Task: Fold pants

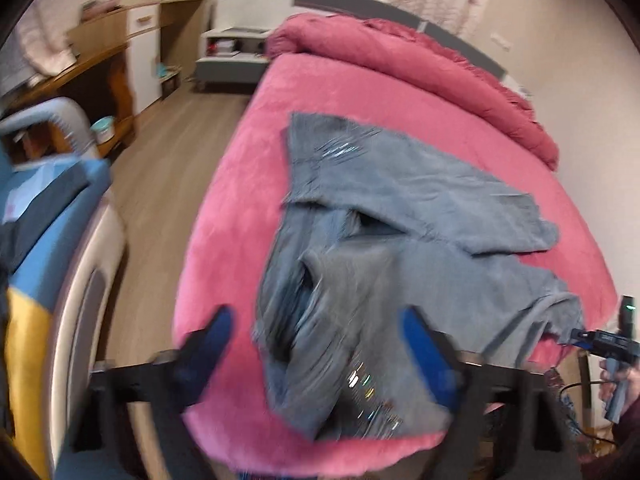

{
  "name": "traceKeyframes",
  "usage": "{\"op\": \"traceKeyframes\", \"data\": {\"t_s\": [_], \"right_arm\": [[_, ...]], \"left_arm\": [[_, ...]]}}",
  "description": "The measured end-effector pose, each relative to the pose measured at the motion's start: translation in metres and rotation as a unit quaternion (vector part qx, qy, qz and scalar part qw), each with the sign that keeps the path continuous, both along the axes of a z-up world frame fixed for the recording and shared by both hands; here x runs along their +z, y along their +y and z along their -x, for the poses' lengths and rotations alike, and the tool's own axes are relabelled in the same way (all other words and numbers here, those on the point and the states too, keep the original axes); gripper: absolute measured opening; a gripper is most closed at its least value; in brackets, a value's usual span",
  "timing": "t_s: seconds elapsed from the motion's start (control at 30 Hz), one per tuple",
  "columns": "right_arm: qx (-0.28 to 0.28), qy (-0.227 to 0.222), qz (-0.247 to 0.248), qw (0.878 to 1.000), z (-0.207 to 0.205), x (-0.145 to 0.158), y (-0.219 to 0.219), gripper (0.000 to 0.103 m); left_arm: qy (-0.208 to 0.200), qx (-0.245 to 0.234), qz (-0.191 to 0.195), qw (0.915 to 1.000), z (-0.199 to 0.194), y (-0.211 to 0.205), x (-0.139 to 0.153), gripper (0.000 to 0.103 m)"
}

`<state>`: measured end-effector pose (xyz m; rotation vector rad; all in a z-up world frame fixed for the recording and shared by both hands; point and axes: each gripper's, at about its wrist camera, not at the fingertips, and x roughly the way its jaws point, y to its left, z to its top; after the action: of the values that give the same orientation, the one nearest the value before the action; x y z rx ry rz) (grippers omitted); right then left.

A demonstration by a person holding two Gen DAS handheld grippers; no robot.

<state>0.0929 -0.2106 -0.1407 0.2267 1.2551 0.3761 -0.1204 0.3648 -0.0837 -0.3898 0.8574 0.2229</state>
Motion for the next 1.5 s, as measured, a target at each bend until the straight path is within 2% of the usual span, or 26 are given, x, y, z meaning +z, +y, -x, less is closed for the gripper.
{"op": "traceKeyframes", "data": {"t_s": [0.07, 0.13, 0.17, 0.23, 0.3, 0.33, 0.4, 0.43, 0.53, 0.6, 0.67, 0.7, 0.73, 0.77, 0.83, 0.93, 1.0, 1.03, 1.1, 1.17, 1.23, 1.3, 1.33, 1.37, 1.43, 1.5], "right_arm": [[0.004, 0.0, 0.012, 1.0, -0.001, 0.001, 0.005, 0.053], [0.005, 0.0, 0.024, 1.0, -0.002, 0.001, 0.011, 0.053], [0.004, 0.002, 0.028, 1.0, -0.003, 0.001, 0.012, 0.052], [0.003, 0.004, 0.035, 0.999, -0.005, 0.002, 0.015, 0.051], [0.004, 0.006, 0.043, 0.999, -0.006, 0.002, 0.018, 0.051], [0.004, 0.008, 0.046, 0.999, -0.007, 0.002, 0.018, 0.051], [0.002, 0.013, 0.051, 0.999, -0.009, 0.001, 0.019, 0.051], [0.0, 0.016, 0.058, 0.998, -0.011, 0.0, 0.02, 0.051], [-0.013, -0.006, 0.096, 0.995, -0.012, 0.01, 0.023, 0.039], [-0.032, -0.009, 0.089, 0.995, -0.013, 0.018, 0.018, 0.039], [-0.03, -0.009, 0.094, 0.995, -0.015, 0.024, 0.017, 0.039], [-0.025, -0.011, 0.1, 0.995, -0.015, 0.027, 0.019, 0.039], [-0.019, -0.008, 0.101, 0.995, -0.016, 0.028, 0.02, 0.039], [-0.015, -0.007, 0.104, 0.994, -0.016, 0.03, 0.024, 0.039], [-0.006, -0.008, 0.113, 0.994, -0.016, 0.03, 0.03, 0.039], [-0.006, 0.004, 0.102, 0.995, -0.014, 0.023, 0.032, 0.045], [-0.009, 0.005, 0.09, 0.996, -0.011, 0.021, 0.029, 0.048], [-0.009, 0.008, 0.075, 0.997, -0.01, 0.018, 0.028, 0.055], [-0.008, 0.014, 0.065, 0.998, -0.01, 0.013, 0.029, 0.058], [-0.014, 0.013, 0.066, 0.998, -0.013, 0.007, 0.029, 0.058], [-0.021, 0.015, 0.047, 0.999, -0.017, 0.0, 0.03, 0.058], [-0.015, 0.017, 0.04, 0.999, -0.022, -0.005, 0.035, 0.056], [-0.009, 0.017, 0.033, 0.999, -0.023, -0.005, 0.038, 0.036], [0.001, 0.015, 0.03, 0.999, -0.024, -0.004, 0.042, 0.026], [0.016, 0.004, 0.052, 0.999, -0.022, 0.004, 0.048, 0.014], [0.025, -0.005, 0.036, 0.999, -0.018, 0.022, 0.044, 0.013]], "left_arm": [[-0.004, -0.049, 0.028, 0.9984, -0.012, -0.001, 0.001, 0.068], [0.012, -0.108, 0.071, 0.9915, -0.023, -0.005, -0.005, 0.045], [0.028, -0.133, 0.077, 0.9877, -0.027, -0.009, -0.009, 0.04], [0.05, -0.17, 0.079, 0.981, -0.026, -0.014, -0.014, 0.039], [0.068, -0.215, 0.061, 0.9723, -0.019, -0.021, -0.013, 0.036], [0.074, -0.226, 0.054, 0.9699, -0.015, -0.024, -0.012, 0.026], [0.093, -0.245, 0.006, 0.9651, -0.006, -0.028, -0.007, 0.006], [0.093, -0.246, 0.007, 0.9649, -0.003, -0.025, -0.005, 0.006], [0.106, -0.232, 0.001, 0.9669, 0.008, -0.011, -0.005, 0.006], [0.111, -0.224, 0.001, 0.9683, 0.012, -0.005, -0.008, 0.007], [0.088, -0.21, 0.02, 0.9736, 0.015, 0.005, -0.006, 0.01], [0.084, -0.21, 0.025, 0.9738, 0.016, 0.009, -0.006, 0.021], [0.087, -0.214, 0.024, 0.9727, 0.015, 0.011, -0.006, 0.039], [0.088, -0.214, 0.019, 0.9727, 0.013, 0.012, -0.006, 0.045], [0.089, -0.227, 0.023, 0.9696, 0.006, 0.012, -0.006, 0.051], [0.088, -0.243, 0.003, 0.9661, -0.007, 0.01, -0.006, 0.06], [0.095, -0.256, 0.012, 0.9618, -0.018, 0.008, -0.013, 0.058], [0.1, -0.261, 0.029, 0.9597, -0.021, 0.009, -0.016, 0.056], [0.098, -0.279, 0.084, 0.9515, -0.029, 0.006, -0.023, 0.052], [0.091, -0.282, 0.103, 0.9496, -0.031, 0.004, -0.022, 0.03], [0.073, -0.268, 0.106, 0.9549, -0.03, 0.006, -0.016, 0.014], [0.058, -0.223, 0.102, 0.9677, -0.028, 0.02, -0.006, 0.007], [0.054, -0.201, 0.1, 0.973, -0.027, 0.028, -0.002, 0.005], [0.049, -0.183, 0.104, 0.9763, -0.025, 0.035, 0.001, 0.005], [0.035, -0.133, 0.118, 0.9835, -0.016, 0.058, 0.012, 0.005], [0.026, -0.107, 0.126, 0.9859, -0.008, 0.069, 0.022, 0.004]]}}
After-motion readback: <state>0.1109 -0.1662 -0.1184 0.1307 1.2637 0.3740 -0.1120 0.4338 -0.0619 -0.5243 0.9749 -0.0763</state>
